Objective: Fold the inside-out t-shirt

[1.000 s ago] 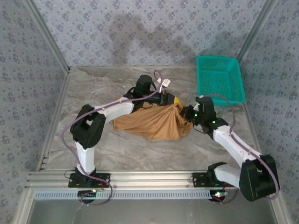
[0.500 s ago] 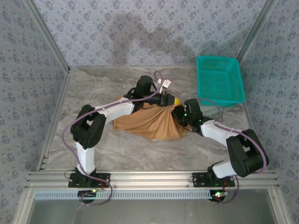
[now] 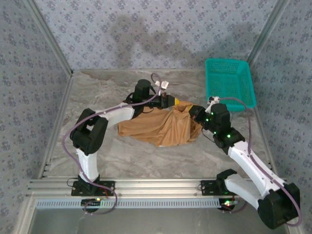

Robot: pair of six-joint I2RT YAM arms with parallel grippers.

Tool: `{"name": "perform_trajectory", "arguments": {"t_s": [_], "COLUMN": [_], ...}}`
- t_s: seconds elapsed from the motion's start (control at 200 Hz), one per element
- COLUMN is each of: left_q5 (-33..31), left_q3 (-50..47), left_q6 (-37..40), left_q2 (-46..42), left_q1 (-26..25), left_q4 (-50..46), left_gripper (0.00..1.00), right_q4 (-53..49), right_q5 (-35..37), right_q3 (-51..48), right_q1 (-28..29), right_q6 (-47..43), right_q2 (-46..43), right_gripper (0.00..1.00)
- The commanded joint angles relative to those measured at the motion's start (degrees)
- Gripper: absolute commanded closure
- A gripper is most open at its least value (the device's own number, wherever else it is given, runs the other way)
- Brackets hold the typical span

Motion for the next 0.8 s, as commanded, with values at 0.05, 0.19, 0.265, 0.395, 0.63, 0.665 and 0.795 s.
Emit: {"name": "perform_trajectory", "arguments": {"t_s": [0.05,0.19,0.265,0.395,0.63,0.665,0.795], "left_q5": [-3.3,-5.8,-6.5,-6.7,-7.0,-7.1,-7.5], "left_q3": [-2.7,-4.6,-5.0,-5.0,-7.4,-7.9,-8.6], "left_q6": [-6.5,-11.6,-15.0,-17.4,-14.7,-14.4,-13.0], "left_q2": [3.0,6.1,7.9,9.5,8.9,8.8,8.5], "left_q1": [0.6,0.7,0.6,-0.8,-3.8,-4.1,-5.3], "left_q4": [11.2,18.5,23.2,26.0,24.2,24.0,22.7], "left_gripper": [1.00,1.00,1.00,1.00,1.00,1.00,1.00], "right_q4": [4.6,5.8,5.9,-0.6,-13.8,-16.9,-22.6], "right_q5": [-3.2,-0.6,1.5,9.6,12.3,13.0,13.0], "right_q3": [-8.3,-18.3,-23.3,-27.3,-20.8,-18.8,-12.8], "right_q1": [0.9,2.3,3.5,5.0,5.4,5.6,5.9], "right_q6": [-6.7,-5.4,-3.2,1.1,-0.1,-0.5,-1.7], "right_q2": [-4.7,-8.1,-8.5,-9.8,-13.2,-13.5,-12.8], "right_gripper": [1.00,1.00,1.00,1.00,0.78,0.76,0.85]}}
